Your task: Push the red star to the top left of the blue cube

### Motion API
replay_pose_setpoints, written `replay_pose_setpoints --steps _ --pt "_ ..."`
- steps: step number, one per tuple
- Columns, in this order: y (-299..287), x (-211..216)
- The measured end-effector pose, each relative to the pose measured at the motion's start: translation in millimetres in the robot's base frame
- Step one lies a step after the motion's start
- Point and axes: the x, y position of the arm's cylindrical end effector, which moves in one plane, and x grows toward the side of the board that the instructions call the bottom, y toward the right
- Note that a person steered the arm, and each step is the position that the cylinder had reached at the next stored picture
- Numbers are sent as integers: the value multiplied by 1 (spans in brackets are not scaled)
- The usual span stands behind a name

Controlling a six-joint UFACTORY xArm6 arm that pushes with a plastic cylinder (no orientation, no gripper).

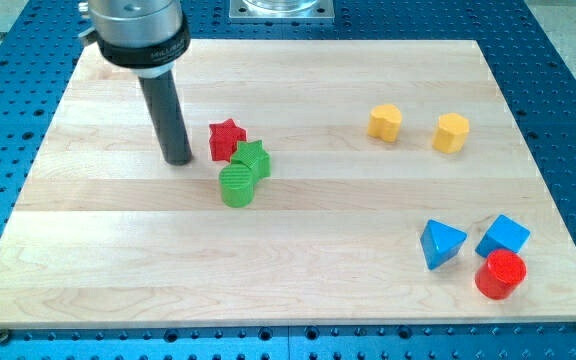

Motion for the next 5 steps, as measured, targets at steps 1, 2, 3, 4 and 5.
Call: replay_pose_setpoints --steps 1,2,3,4,5 --pt "58 -12" --pt "138 -20" --pt "151 -14" --pt "202 32" --pt "240 55"
